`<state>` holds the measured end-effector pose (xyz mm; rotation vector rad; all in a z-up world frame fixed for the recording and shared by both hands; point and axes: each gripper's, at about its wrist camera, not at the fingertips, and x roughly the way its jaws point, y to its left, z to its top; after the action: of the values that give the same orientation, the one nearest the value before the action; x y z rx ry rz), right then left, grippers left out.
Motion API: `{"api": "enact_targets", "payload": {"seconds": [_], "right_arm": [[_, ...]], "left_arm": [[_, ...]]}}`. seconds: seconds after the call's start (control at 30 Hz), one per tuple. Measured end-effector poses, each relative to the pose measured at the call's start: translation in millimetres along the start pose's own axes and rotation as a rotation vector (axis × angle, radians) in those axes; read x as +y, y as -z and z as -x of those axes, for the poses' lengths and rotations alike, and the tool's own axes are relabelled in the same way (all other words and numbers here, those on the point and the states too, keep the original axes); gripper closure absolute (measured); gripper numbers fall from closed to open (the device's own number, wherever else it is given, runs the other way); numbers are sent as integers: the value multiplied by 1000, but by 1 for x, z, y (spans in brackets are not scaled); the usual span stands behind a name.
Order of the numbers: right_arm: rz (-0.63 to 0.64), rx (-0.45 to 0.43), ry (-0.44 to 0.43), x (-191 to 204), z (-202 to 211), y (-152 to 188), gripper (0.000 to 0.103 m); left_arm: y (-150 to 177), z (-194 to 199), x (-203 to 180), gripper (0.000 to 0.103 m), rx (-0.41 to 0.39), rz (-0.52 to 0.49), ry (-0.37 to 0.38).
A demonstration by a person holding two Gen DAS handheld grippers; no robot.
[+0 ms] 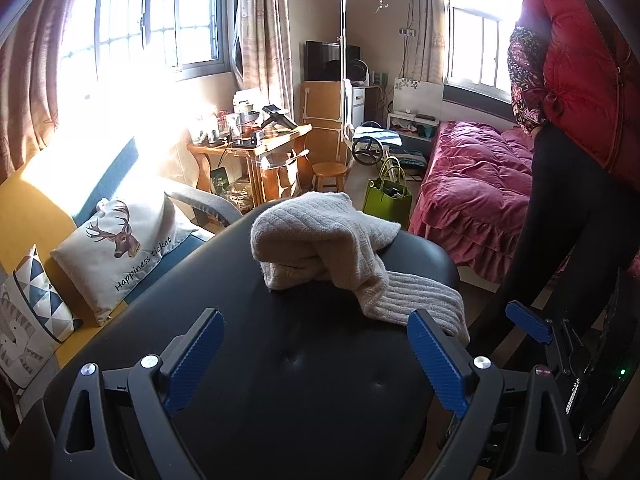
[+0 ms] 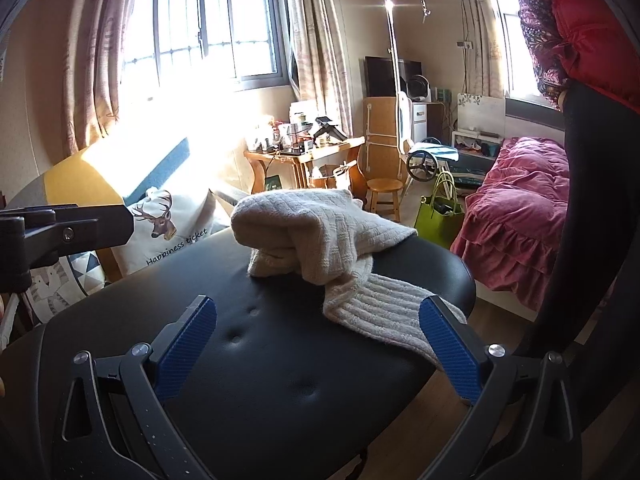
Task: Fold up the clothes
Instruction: 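Move both grippers toward the crumpled cream sweater on the bench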
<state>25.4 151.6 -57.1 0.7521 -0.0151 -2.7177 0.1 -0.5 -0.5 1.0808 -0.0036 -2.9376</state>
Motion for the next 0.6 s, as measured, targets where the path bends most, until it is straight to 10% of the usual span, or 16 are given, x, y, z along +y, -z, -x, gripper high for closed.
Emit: {"api": "enact_targets", "payload": {"seconds": [0.6], "right_arm": [[1,32,-14,8,-21,14,0]], "left_arm": [[26,-13,24,7,53,54,13]]}}
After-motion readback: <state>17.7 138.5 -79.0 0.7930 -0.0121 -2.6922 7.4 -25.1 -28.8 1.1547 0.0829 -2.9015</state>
